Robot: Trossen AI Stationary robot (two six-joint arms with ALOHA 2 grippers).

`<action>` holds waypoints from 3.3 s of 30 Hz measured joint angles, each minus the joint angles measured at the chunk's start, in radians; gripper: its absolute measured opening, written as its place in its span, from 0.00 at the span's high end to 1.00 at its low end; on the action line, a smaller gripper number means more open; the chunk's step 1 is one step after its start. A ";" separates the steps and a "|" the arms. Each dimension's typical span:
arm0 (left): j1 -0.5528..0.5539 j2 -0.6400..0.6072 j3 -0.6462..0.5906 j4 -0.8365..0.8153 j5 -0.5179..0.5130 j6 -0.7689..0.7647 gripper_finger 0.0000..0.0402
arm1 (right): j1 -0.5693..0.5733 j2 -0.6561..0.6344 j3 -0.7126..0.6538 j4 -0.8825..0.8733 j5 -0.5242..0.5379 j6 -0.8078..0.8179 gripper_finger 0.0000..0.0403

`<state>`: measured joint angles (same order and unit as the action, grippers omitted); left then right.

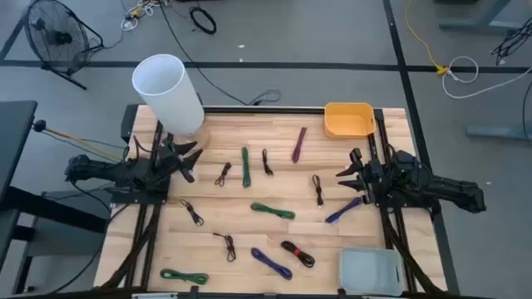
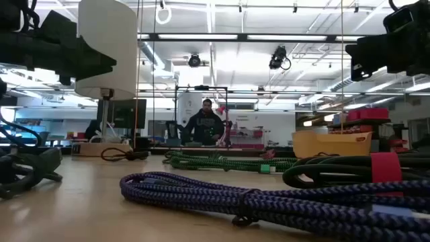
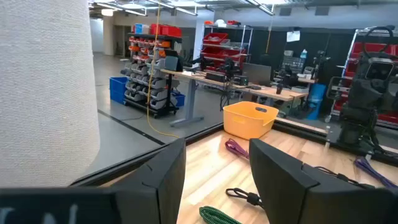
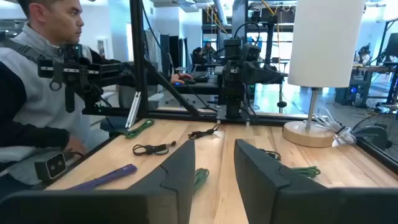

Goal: Pick & Place USB Port

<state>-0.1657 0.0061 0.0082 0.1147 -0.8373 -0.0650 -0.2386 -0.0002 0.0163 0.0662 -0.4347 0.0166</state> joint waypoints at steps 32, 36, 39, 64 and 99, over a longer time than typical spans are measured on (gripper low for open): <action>0.000 0.000 0.000 0.000 0.000 0.000 0.55 | 0.000 0.000 0.000 0.000 0.000 0.000 0.72; 0.000 0.000 0.000 0.000 0.000 0.000 0.55 | 0.000 0.000 0.000 0.000 0.000 0.000 0.72; 0.000 0.000 0.000 0.000 0.000 0.000 0.55 | 0.000 0.000 0.000 0.000 0.000 0.000 0.72; 0.000 0.000 0.000 0.000 0.000 0.000 0.55 | 0.000 0.000 0.000 0.183 0.094 -0.057 0.72; 0.000 0.000 0.000 0.055 0.053 -0.055 0.55 | -0.067 0.335 0.301 -0.074 0.586 0.101 0.72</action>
<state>-0.1658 0.0062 0.0079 0.1693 -0.7845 -0.1200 -0.3058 0.3349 0.3168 -0.0074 0.1516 0.1180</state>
